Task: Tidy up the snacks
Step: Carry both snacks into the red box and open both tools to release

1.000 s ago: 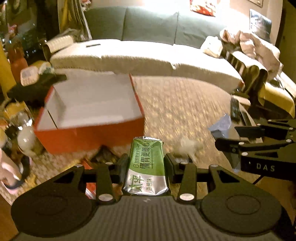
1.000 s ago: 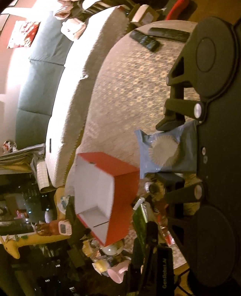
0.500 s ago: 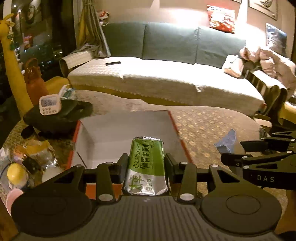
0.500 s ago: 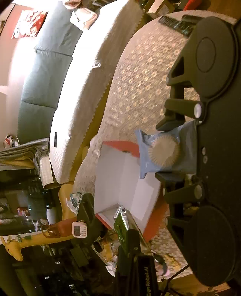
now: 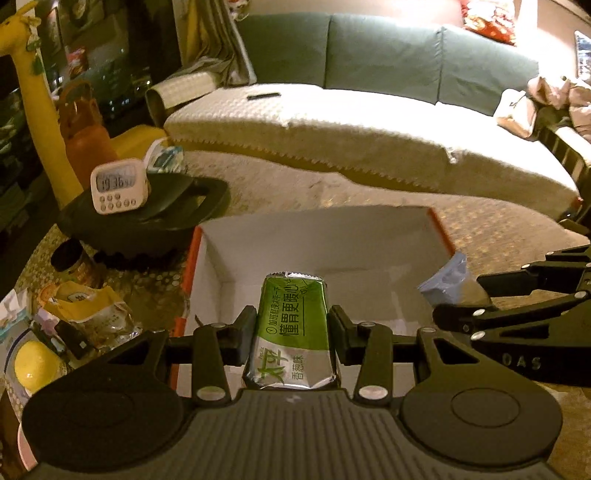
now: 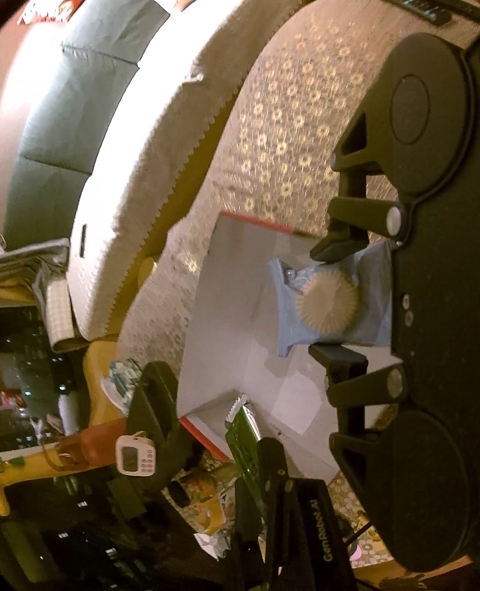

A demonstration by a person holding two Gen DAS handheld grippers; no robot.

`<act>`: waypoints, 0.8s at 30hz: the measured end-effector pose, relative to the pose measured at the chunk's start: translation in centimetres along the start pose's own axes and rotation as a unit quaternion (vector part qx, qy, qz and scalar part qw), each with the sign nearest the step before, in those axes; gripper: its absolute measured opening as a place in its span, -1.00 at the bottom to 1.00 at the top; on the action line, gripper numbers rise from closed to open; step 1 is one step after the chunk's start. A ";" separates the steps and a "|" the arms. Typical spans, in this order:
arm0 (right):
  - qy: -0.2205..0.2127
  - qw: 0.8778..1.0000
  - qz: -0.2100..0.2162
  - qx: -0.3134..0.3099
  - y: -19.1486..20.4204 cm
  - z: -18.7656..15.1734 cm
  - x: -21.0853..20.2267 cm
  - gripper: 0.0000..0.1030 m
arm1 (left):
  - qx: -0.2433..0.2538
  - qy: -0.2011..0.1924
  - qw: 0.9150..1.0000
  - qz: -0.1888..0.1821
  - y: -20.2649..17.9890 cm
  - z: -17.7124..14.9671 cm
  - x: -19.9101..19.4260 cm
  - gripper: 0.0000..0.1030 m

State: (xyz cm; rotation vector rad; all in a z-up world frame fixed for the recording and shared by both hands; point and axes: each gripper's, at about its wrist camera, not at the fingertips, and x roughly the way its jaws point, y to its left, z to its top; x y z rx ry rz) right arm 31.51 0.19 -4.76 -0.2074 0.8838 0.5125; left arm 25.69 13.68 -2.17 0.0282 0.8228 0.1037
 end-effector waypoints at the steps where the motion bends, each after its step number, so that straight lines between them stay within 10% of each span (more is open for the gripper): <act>1: 0.008 1.000 0.001 -0.005 0.3 0.1 0.8 -0.08 | 0.000 0.006 1.000 0.002 0.2 -0.1 0.7 -0.19; 24: 0.070 0.997 0.002 -0.043 2.7 -1.2 6.8 -0.08 | -0.013 0.085 0.996 0.004 1.0 -2.3 6.9 -0.15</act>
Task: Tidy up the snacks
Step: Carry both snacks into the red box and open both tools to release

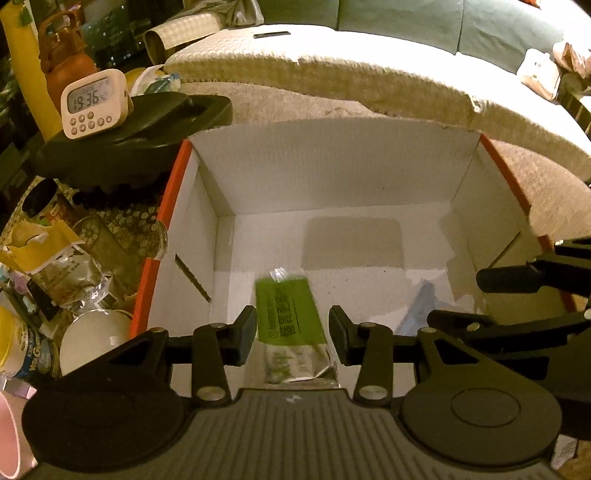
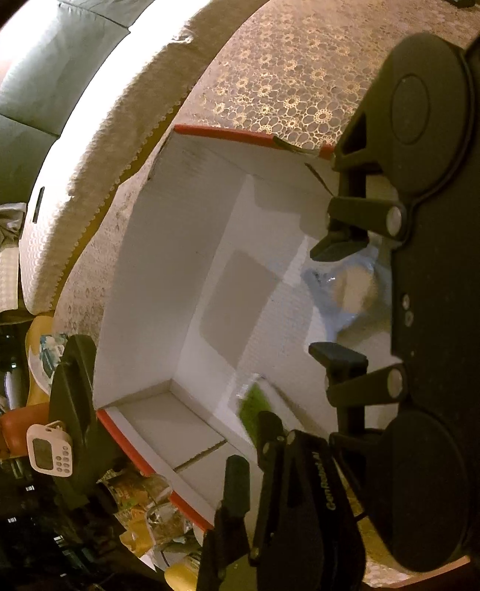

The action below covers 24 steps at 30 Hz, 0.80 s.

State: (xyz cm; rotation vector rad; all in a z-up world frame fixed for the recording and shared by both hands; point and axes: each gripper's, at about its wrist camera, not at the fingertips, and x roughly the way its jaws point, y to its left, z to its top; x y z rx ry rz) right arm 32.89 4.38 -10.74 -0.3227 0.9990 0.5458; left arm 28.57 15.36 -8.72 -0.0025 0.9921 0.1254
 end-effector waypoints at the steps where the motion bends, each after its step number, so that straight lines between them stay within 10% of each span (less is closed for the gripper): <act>1: -0.002 1.000 -0.001 0.002 0.0 0.0 -0.3 -0.08 | -0.001 -0.003 1.000 0.000 0.1 0.1 -0.3 -0.10; 19: -0.074 0.996 0.012 0.051 -1.6 -1.7 -10.7 0.20 | 0.005 -0.076 0.997 -0.011 -1.4 -0.6 -10.5 0.40; 24: -0.098 0.993 0.018 0.056 -1.5 -3.0 -14.0 0.57 | 0.009 -0.091 0.996 -0.020 -2.3 -1.7 -13.4 0.44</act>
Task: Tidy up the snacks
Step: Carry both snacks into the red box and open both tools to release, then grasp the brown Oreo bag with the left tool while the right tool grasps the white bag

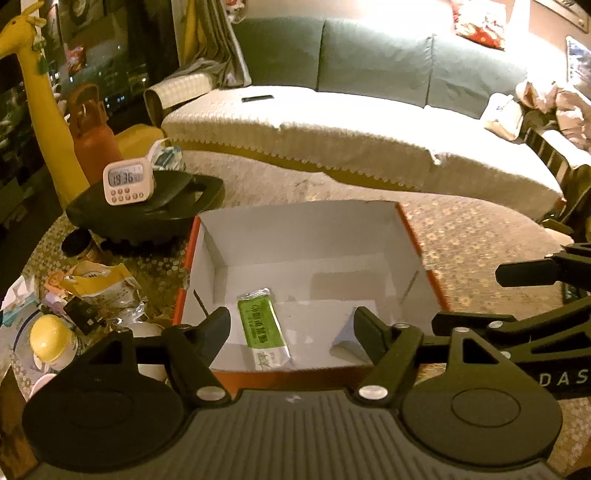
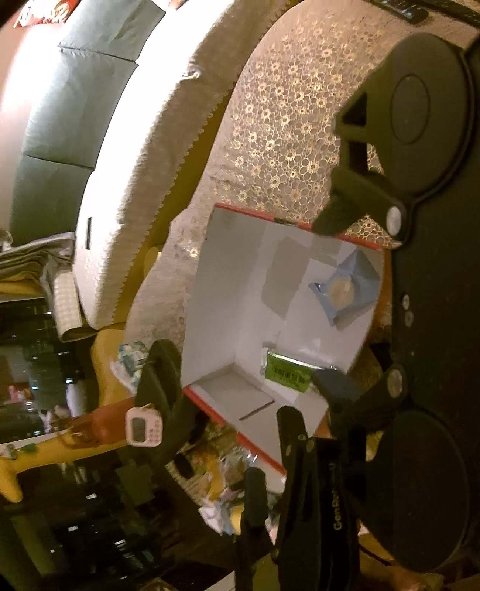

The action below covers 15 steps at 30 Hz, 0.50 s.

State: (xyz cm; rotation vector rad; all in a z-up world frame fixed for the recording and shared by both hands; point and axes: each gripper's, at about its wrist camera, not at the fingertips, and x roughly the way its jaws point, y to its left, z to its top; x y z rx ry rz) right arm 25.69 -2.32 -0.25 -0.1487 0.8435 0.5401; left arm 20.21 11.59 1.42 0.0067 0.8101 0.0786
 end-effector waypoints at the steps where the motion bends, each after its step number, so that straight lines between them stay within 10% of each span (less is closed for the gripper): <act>1: -0.004 1.000 0.001 0.000 0.0 -0.3 -0.8 0.58 | 0.001 -0.004 1.000 -0.003 -0.2 -0.2 -0.7 0.47; 15: -0.038 0.999 0.001 0.015 -1.5 -5.0 -8.2 0.90 | 0.021 -0.036 0.999 -0.033 -3.5 -4.1 -7.4 0.67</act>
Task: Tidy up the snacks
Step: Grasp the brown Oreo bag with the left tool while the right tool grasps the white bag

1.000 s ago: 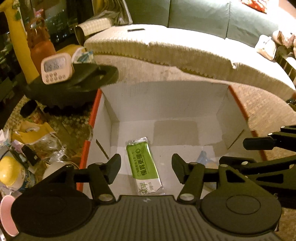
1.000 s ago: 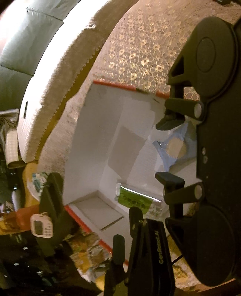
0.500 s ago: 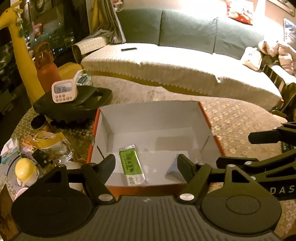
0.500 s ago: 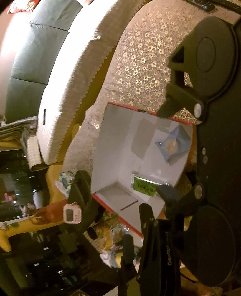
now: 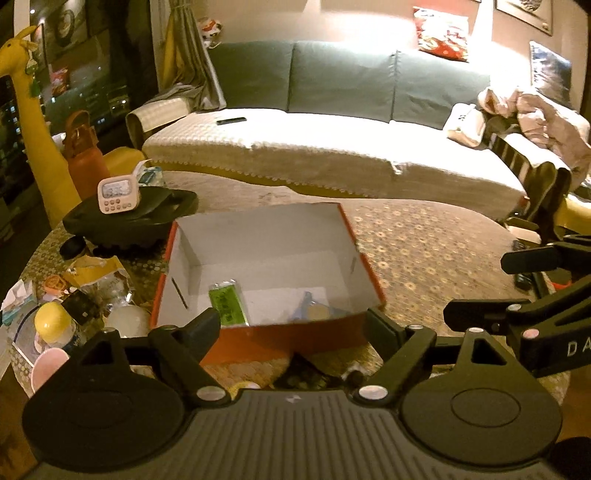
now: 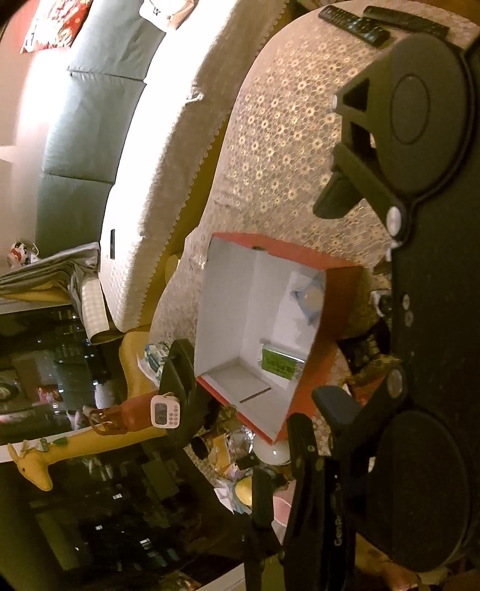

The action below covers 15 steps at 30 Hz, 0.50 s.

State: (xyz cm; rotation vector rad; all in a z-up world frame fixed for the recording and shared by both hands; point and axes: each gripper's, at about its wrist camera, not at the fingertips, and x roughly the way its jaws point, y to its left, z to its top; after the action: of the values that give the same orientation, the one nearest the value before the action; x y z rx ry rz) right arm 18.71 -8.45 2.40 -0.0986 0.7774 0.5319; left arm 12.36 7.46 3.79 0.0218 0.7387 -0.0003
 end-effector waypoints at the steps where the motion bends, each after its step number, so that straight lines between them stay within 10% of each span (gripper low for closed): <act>1: -0.002 1.000 -0.001 0.000 -0.1 -0.4 -0.4 0.92 | 0.002 -0.002 1.000 -0.002 -0.3 -0.3 -0.3 0.69; 15: 0.018 0.999 -0.020 0.018 -3.8 -8.6 -2.8 0.99 | 0.029 0.007 0.998 -0.056 -4.3 -6.2 -0.9 0.86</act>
State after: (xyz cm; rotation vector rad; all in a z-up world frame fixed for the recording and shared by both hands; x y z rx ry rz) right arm 13.43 -15.27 -2.22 -0.0904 0.8184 0.4796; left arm 7.45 3.28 -0.24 0.0350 0.7537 -0.1286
